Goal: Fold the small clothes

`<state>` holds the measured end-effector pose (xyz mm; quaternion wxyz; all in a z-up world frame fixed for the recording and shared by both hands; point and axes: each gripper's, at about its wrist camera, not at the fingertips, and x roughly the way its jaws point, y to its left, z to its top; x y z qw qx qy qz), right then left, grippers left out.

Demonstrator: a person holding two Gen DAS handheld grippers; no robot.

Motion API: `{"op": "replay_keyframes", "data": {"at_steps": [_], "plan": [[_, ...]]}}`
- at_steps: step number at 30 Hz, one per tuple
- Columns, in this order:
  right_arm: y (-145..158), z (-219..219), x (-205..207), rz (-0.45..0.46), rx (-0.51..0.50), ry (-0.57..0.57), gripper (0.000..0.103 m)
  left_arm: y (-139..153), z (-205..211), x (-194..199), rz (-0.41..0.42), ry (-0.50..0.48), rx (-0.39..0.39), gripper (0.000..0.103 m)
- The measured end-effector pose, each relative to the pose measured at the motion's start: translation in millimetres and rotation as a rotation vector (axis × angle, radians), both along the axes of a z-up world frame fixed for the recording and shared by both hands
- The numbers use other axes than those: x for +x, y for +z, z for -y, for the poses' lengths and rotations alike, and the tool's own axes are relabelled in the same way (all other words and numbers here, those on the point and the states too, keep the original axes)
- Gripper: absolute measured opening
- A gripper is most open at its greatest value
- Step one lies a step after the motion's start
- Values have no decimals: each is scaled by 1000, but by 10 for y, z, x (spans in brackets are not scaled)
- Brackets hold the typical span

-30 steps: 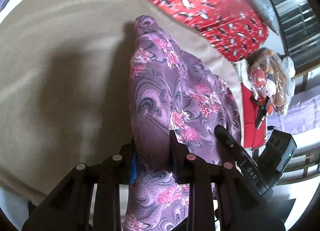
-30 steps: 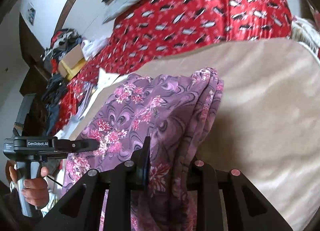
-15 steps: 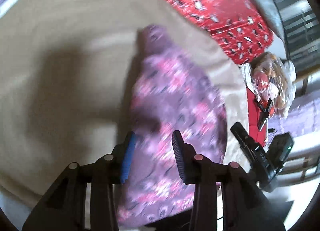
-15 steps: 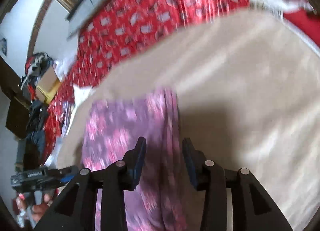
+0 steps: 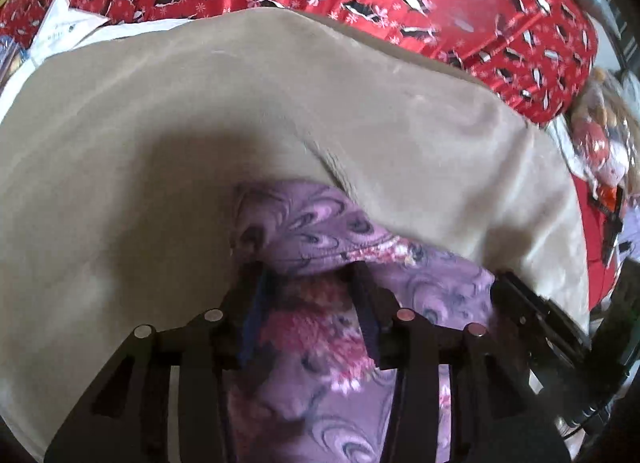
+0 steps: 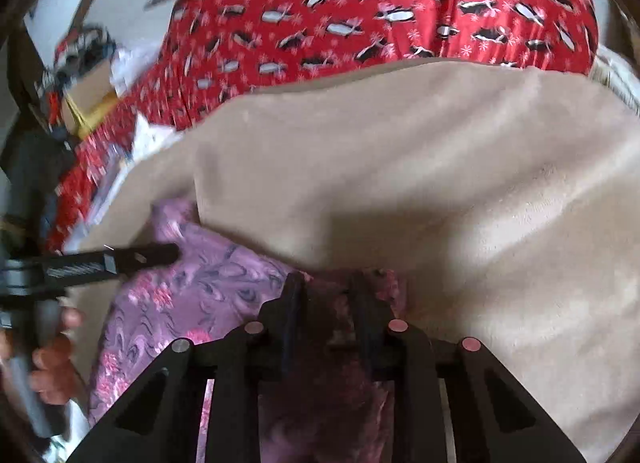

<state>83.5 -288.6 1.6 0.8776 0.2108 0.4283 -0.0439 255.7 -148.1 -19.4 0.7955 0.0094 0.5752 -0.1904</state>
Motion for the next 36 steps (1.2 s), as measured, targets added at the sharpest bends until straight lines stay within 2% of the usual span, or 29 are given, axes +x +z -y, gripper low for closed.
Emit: {"op": "replay_keyframes", "data": {"at_steps": [3, 5, 8, 9, 10, 11, 13, 15, 16, 17, 20, 22, 23, 24, 26, 27, 30, 32, 33, 35, 36], "plan": [[87, 81, -56, 7, 55, -25, 20, 111, -141, 38, -49, 12, -40, 40], [259, 131, -159, 31, 56, -47, 23, 301, -335, -112, -18, 15, -84, 40], [493, 53, -386, 105, 106, 85, 24, 400, -518, -470, 28, -18, -99, 45], [510, -8, -435, 111, 123, 131, 24, 328, -574, -639, 27, -20, -96, 51], [478, -68, -508, 102, 135, 178, 23, 272, -570, -691, 20, -18, -83, 51], [390, -151, -535, 65, 127, 217, 24, 92, -534, -783, -11, -28, -42, 52], [80, -289, -537, -71, 43, 232, 19, -41, -537, -840, -37, -23, -34, 54], [132, -272, -618, -45, 53, 159, 19, 128, -599, -938, -37, -32, -45, 53], [194, -272, -644, -54, 51, 133, 24, 223, -634, -1004, -24, -50, -51, 53], [292, -300, -687, -56, 43, 128, 24, 312, -680, -1086, 0, -54, -52, 53], [490, -516, -904, -16, 61, 252, 25, 336, -767, -1290, 30, -62, -35, 59], [397, -660, -994, -61, 43, 288, 30, 106, -768, -1364, -8, -62, 33, 60], [267, -740, -1018, -129, -22, 292, 28, 45, -754, -1355, -26, -63, 39, 62], [216, -778, -1030, -149, -68, 297, 27, 42, -835, -1379, -53, -36, 11, 62], [318, -732, -1091, -152, -54, 270, 26, 143, -946, -1425, -67, -21, -32, 61], [390, -693, -1138, -171, -41, 252, 32, 223, -1012, -1471, -48, -27, -36, 61], [512, -667, -1312, -220, -6, 320, 38, 228, -1114, -1586, -32, -32, -26, 61], [468, -715, -1458, -245, -39, 345, 37, 96, -1141, -1637, -61, -25, -18, 62], [398, -733, -1509, -273, -84, 351, 34, 57, -1155, -1626, -66, -21, -19, 66], [97, -656, -1665, -350, -152, 327, 36, 13, -1174, -1693, -63, -17, -7, 73], [42, -583, -1712, -336, -110, 302, 36, 15, -1193, -1705, -65, -13, -6, 73]]}}
